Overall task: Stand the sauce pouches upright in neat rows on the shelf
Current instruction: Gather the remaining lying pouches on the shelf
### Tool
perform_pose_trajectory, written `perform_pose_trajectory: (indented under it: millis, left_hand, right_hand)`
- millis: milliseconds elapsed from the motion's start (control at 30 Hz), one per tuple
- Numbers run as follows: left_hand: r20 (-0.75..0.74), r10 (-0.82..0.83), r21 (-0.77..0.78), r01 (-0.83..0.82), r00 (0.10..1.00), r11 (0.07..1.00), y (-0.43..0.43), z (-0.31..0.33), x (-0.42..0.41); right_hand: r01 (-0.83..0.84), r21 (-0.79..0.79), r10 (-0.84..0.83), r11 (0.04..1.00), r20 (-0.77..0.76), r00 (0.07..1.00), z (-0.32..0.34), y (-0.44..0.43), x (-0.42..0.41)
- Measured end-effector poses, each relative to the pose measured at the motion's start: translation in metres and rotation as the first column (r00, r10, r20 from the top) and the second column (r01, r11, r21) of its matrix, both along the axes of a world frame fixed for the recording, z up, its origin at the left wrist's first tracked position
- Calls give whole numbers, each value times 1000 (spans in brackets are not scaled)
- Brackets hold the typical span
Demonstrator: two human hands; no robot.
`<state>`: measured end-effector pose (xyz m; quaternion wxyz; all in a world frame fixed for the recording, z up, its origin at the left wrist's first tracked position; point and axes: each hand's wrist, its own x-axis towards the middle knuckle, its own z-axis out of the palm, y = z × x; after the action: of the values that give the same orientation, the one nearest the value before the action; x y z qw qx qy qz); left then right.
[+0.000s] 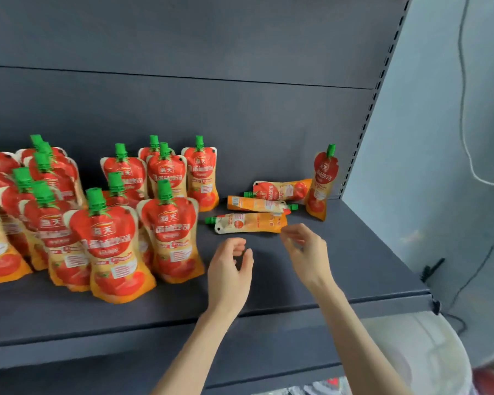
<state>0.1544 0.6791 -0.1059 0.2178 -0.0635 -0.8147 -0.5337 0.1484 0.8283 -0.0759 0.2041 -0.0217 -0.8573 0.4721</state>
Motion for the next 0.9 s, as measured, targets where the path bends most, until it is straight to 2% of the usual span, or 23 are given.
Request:
perform_pose_trajectory:
  millis: [167, 367, 433, 533, 667, 800, 900]
  left_hand:
    - [27, 140, -143, -134, 990, 981, 47, 0, -53]
    - [83, 418, -334, -370, 905, 867, 57, 6, -100]
    - [176, 481, -420, -376, 859, 826, 56, 9, -114]
    - [272, 503, -462, -347, 821, 816, 55, 7, -124]
    - [268, 489, -541, -290, 830, 789, 55, -5, -126]
    - [266, 467, -511, -288, 843, 810, 45, -7, -118]
    - [332, 498, -472, -316, 801, 823, 43, -3, -111]
  right_hand:
    - [-95, 67, 91, 993, 54, 994, -7, 48, -54]
    - [-251, 190, 233, 949, 111, 966, -5, 71, -114]
    - [-306, 224, 278, 925, 147, 949, -6, 71, -132]
    - [-358, 266, 311, 895, 204, 928, -12, 71, -151]
    - [-369, 336, 302, 867, 235, 924, -21, 74, -162]
    - [-358, 313, 292, 880, 237, 926, -22, 78, -158]
    - [-346, 246, 295, 906, 221, 930, -24, 80, -155]
